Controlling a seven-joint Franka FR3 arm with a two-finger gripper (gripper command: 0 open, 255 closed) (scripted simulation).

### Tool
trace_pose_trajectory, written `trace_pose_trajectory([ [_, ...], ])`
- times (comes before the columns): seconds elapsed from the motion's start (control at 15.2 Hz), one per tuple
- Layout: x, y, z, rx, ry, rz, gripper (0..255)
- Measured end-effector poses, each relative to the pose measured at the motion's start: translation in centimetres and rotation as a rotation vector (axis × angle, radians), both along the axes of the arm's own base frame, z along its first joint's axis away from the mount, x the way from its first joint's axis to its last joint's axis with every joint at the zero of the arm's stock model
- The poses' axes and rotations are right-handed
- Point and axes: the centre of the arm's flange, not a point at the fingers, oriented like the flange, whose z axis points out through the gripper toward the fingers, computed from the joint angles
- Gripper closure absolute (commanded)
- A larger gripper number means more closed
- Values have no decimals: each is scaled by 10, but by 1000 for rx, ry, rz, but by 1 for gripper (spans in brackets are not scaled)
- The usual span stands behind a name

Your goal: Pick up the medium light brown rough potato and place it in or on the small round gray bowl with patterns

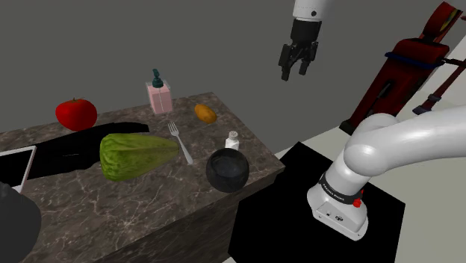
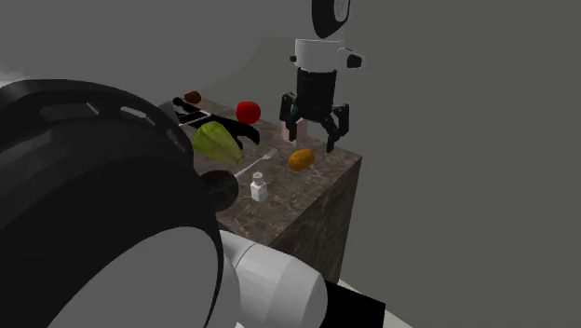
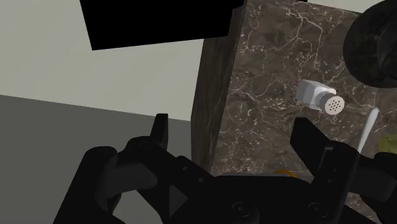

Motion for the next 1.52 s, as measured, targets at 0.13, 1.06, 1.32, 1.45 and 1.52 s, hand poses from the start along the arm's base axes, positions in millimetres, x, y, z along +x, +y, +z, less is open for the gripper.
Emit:
trace_pose_trajectory([
  [0.13,5,5,-2,-9,2,0,0],
  [1.06,141,132,-91,-272,57,-5,0],
  [1.32,179,166,-127,-349,74,-5,0],
  [1.45,200,183,-145,-387,82,-6,0],
  [1.52,207,191,-154,-407,86,-7,0],
])
